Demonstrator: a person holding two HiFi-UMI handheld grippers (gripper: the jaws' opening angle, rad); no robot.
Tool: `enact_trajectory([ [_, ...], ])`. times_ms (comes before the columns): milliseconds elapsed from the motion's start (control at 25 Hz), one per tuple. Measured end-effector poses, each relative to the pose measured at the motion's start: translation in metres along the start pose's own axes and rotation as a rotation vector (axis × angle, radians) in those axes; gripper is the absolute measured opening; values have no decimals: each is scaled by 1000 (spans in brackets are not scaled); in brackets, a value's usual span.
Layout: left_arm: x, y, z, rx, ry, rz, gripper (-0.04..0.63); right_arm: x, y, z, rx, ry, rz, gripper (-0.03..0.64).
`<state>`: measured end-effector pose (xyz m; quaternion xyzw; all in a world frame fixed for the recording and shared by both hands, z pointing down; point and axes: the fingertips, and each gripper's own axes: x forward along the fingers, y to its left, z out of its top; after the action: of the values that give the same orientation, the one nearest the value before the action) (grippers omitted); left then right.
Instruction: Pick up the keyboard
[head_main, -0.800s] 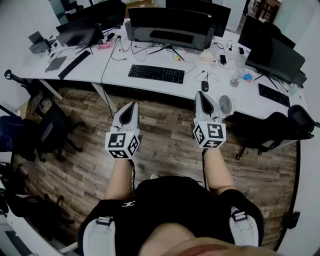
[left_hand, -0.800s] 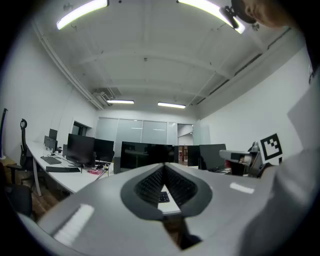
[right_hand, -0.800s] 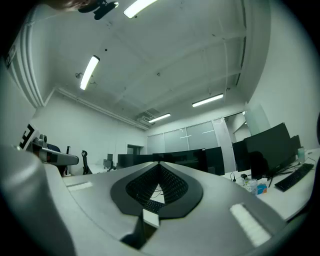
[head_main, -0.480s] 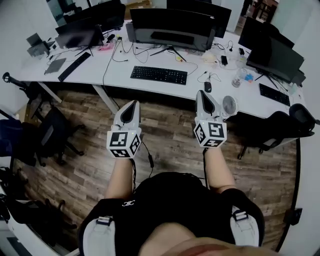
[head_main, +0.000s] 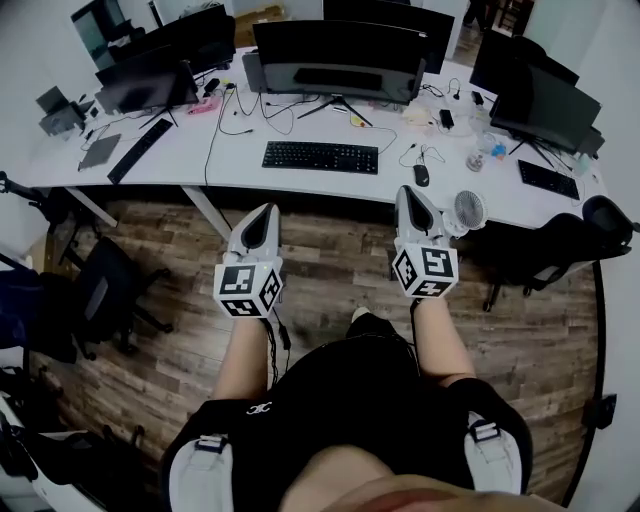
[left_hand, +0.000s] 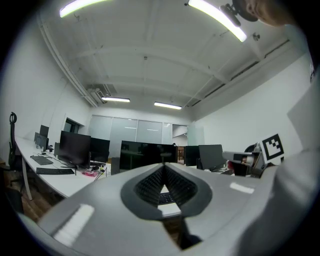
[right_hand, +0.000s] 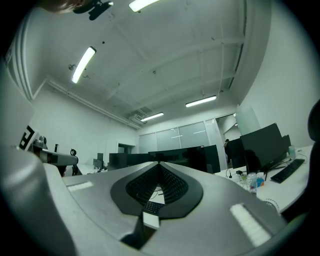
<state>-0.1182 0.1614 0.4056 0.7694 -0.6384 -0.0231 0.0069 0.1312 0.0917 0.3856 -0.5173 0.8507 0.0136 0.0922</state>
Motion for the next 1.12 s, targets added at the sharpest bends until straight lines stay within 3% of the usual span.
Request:
enact_trajectory([
  [320, 86, 42, -32, 16, 44, -9, 54, 86, -35, -43, 33, 14, -50, -3],
  [760, 291, 135, -17, 27, 69, 21, 54, 289, -121, -79, 30, 69, -70, -3],
  [1120, 377, 178, -42, -36, 142, 30, 54, 360, -159, -102, 43, 101, -61, -5],
])
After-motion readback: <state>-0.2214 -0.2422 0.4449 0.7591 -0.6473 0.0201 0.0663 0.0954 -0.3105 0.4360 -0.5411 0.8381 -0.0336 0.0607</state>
